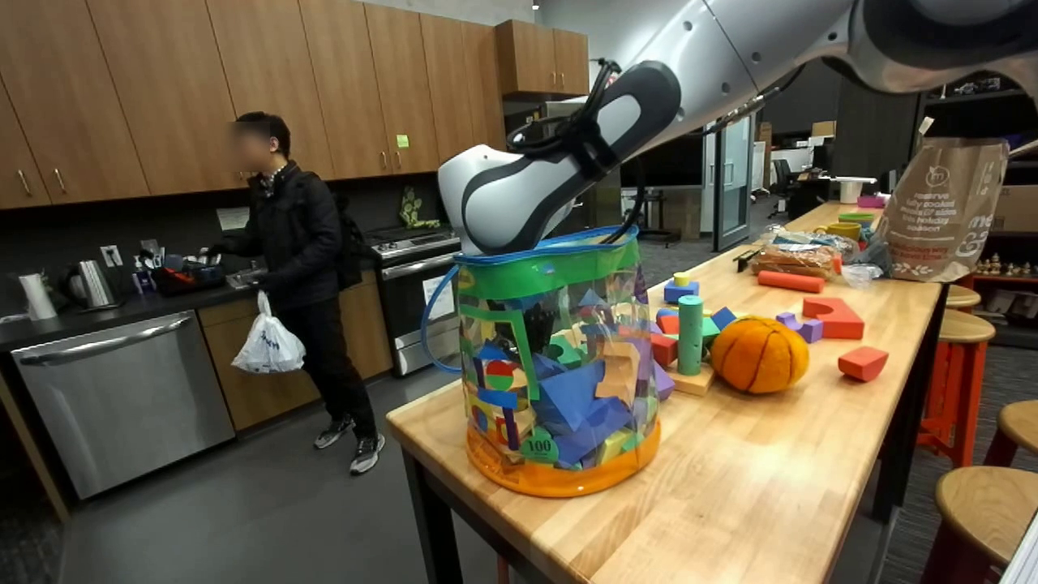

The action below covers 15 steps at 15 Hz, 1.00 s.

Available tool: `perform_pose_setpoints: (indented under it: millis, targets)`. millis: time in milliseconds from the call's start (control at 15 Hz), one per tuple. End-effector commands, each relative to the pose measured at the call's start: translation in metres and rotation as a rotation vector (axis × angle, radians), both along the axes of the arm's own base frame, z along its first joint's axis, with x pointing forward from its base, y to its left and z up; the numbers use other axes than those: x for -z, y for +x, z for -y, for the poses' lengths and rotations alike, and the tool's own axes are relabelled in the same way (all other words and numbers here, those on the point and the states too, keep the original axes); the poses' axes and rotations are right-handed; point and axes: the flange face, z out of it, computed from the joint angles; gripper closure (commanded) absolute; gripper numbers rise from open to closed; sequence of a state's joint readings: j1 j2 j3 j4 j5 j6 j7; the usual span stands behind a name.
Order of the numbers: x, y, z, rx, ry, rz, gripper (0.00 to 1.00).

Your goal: Remove the blocks from the basket

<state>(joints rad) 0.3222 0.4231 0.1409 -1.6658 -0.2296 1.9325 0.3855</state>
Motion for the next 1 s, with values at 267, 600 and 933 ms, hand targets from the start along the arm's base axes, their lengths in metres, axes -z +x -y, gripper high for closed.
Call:
perform_pose_setpoints:
  millis: [267, 600, 933]
  targets:
    - [-0.051, -0.039, 0.013, 0.004, -0.06, 0.162, 1.0]
    - [-0.06, -0.038, 0.011, 0.002, -0.063, 0.177, 0.95]
    - [-0.063, -0.046, 0.014, 0.002, -0.063, 0.186, 0.73]
